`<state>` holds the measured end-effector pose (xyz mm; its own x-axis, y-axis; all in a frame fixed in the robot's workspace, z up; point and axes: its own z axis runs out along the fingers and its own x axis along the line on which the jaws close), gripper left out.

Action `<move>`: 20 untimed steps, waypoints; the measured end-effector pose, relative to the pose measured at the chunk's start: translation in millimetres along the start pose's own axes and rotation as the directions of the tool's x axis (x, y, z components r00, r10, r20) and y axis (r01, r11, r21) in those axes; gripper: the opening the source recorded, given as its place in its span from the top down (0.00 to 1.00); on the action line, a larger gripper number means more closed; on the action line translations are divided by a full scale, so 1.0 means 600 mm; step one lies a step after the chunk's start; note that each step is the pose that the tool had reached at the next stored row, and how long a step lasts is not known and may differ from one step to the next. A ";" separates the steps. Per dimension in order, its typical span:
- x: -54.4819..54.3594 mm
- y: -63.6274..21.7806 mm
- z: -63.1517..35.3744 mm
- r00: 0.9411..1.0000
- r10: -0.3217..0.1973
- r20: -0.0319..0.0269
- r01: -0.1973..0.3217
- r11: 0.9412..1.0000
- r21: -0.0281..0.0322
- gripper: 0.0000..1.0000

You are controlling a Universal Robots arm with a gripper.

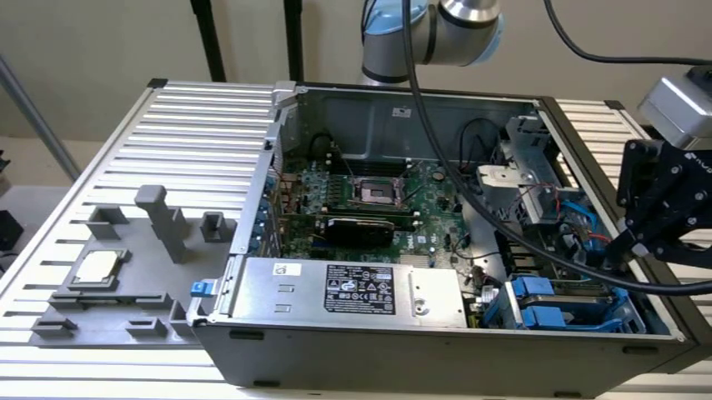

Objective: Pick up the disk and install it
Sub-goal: 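Insert the first disk wire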

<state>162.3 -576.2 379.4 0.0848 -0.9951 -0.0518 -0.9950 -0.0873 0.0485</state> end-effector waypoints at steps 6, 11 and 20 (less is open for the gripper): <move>-0.019 -0.005 0.019 1.000 -0.010 -0.001 0.010 1.000 -0.001 0.89; -0.036 -0.008 0.035 1.000 -0.021 -0.002 0.021 1.000 -0.001 0.89; -0.048 -0.002 0.044 0.999 -0.054 -0.004 0.054 0.999 -0.003 0.64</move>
<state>159.6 -546.1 354.6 0.1390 -0.9890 -0.0508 -0.9887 -0.1415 0.0487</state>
